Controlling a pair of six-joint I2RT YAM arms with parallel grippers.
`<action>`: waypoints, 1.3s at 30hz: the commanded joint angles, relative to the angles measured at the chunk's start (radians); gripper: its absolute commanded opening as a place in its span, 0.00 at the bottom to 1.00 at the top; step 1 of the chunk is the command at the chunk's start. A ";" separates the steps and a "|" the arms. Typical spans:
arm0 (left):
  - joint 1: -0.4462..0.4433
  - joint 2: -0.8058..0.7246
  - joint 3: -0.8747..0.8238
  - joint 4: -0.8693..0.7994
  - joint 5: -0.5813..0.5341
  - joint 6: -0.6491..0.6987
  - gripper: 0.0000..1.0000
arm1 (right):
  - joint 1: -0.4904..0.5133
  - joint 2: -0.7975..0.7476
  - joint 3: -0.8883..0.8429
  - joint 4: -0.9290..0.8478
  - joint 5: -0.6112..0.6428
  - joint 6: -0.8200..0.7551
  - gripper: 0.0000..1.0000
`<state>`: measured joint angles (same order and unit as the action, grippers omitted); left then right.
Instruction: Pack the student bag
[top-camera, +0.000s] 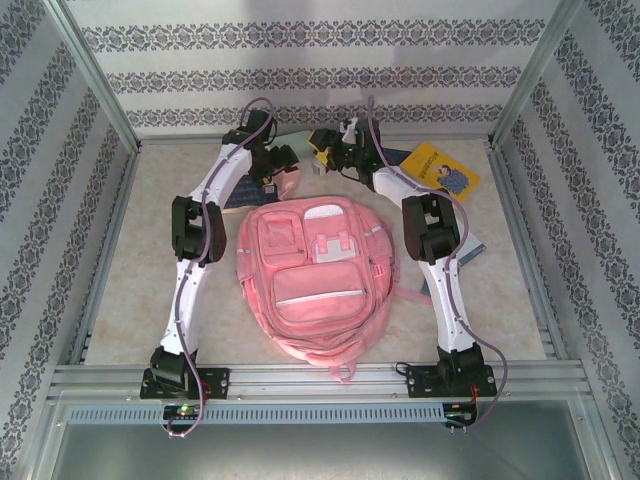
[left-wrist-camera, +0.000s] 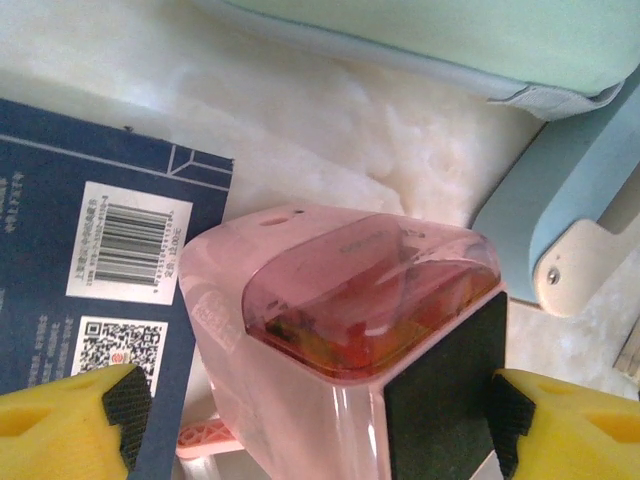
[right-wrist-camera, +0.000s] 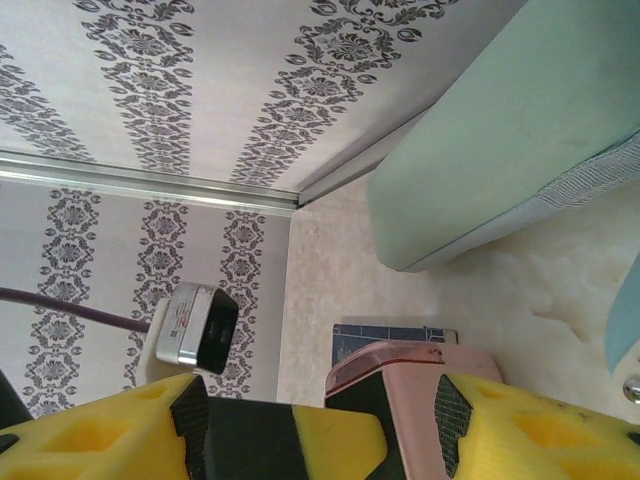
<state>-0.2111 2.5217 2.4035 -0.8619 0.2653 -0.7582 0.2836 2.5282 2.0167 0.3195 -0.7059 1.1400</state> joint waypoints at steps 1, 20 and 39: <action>0.031 -0.063 -0.066 -0.091 -0.061 0.049 0.86 | -0.015 -0.075 -0.013 -0.002 -0.028 -0.045 0.63; 0.095 -0.296 -0.441 -0.146 -0.213 0.241 0.79 | 0.015 -0.095 -0.022 -0.104 -0.073 -0.135 0.64; 0.095 -0.351 -0.445 -0.175 -0.243 0.281 0.99 | 0.039 -0.140 -0.033 -0.205 -0.103 -0.233 0.82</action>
<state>-0.1287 2.1998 1.9255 -0.9920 0.0238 -0.4889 0.3107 2.4454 1.9991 0.1295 -0.7845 0.9428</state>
